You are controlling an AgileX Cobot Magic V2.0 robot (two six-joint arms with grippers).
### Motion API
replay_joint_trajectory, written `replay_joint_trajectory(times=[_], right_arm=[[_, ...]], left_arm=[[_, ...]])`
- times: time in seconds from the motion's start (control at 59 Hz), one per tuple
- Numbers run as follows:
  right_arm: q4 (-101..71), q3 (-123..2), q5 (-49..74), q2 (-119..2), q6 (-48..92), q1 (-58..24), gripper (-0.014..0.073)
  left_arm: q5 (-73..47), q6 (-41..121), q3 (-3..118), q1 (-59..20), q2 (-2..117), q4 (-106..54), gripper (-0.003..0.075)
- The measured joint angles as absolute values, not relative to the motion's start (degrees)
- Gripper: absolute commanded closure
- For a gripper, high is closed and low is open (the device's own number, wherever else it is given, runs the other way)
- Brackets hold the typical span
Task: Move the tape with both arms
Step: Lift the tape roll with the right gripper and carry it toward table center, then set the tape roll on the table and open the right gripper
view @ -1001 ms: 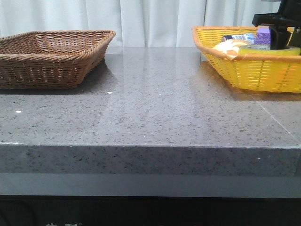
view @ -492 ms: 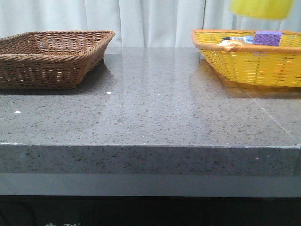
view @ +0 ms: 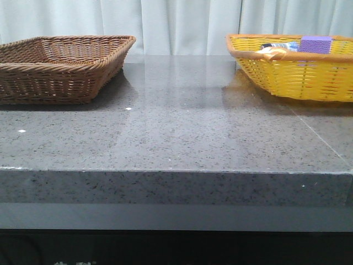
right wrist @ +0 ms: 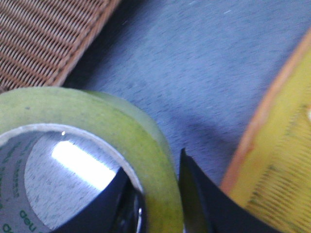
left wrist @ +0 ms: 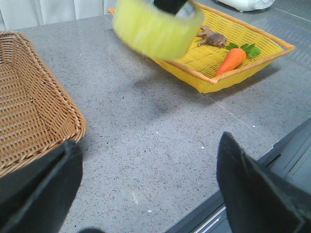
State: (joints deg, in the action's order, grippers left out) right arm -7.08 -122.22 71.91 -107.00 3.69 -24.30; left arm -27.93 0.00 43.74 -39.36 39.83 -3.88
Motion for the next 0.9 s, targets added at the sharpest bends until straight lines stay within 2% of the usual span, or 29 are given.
replay_joint_trajectory(times=[0.17, 0.645, 0.729, 0.899], right_arm=[[-5.57, -118.49, 71.91, -108.33, 3.83, -27.35, 0.0403], [-4.34, -117.63, 70.34, -118.21, 3.94, -27.70, 0.0396], [-3.83, -117.63, 69.98, -119.12, 3.94, -27.71, 0.0359], [-3.37, -117.63, 69.34, -119.61, 3.94, -27.71, 0.0202]], left_arm=[[-27.93, 0.00, 43.74, -39.36, 39.83, -3.88, 0.0157], [-27.93, 0.00, 43.74, -39.36, 39.83, -3.88, 0.0157], [-27.93, 0.00, 43.74, -39.36, 39.83, -3.88, 0.0157], [-27.93, 0.00, 43.74, -39.36, 39.83, -3.88, 0.0157]])
